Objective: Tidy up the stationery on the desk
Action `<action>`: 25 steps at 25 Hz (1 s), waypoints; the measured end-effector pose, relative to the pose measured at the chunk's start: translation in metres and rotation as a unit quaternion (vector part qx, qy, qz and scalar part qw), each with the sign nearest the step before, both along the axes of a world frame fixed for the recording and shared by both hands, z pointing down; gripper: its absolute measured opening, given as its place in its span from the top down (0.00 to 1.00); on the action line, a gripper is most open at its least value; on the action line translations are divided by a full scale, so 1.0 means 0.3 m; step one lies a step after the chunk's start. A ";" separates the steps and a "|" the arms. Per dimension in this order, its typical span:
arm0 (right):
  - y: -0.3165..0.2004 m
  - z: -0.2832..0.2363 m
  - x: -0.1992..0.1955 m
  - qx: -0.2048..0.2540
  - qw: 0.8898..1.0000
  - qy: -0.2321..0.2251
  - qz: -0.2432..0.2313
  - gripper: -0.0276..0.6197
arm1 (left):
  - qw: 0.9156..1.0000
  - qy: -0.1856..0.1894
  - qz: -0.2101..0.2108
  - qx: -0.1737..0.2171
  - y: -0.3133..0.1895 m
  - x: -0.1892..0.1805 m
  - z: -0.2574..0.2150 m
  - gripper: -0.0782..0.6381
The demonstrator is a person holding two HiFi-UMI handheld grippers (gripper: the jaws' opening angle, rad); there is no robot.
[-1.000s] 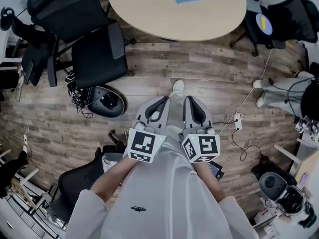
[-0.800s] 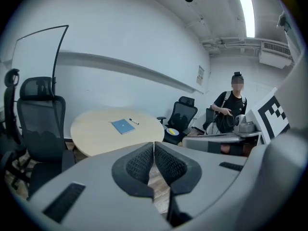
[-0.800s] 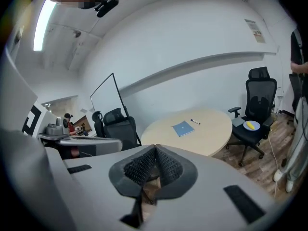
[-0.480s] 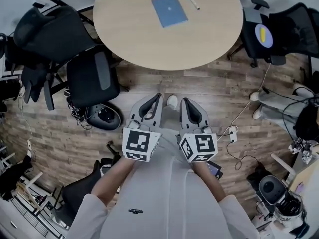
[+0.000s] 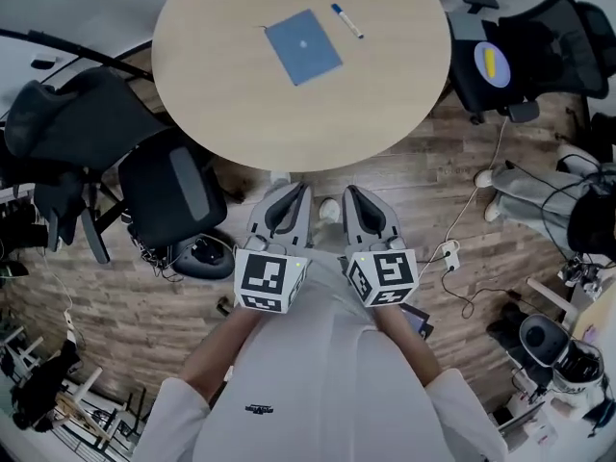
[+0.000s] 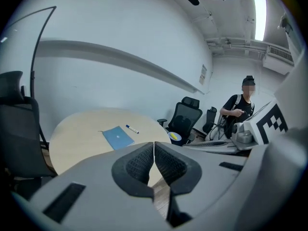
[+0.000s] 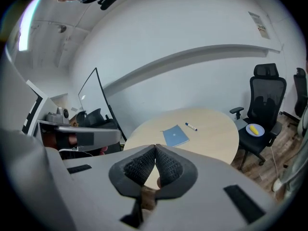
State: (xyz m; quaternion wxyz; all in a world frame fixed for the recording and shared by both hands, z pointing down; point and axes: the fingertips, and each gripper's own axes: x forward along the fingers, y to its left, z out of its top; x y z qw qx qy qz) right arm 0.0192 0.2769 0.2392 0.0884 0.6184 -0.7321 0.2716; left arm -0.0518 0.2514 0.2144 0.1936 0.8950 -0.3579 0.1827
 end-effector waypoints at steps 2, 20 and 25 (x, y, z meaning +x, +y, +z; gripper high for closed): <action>-0.068 0.006 0.008 -0.004 1.000 0.002 0.015 0.91 | 1.000 -0.002 0.024 0.002 -0.066 0.010 0.002 0.86; -0.500 -0.015 0.014 -0.011 0.996 0.017 0.083 0.91 | 0.995 0.004 0.093 -0.017 -0.498 0.017 0.038 0.86; -0.573 -0.006 0.043 -0.013 0.998 0.023 0.059 0.91 | 0.996 -0.005 0.082 -0.020 -0.565 0.053 0.056 0.86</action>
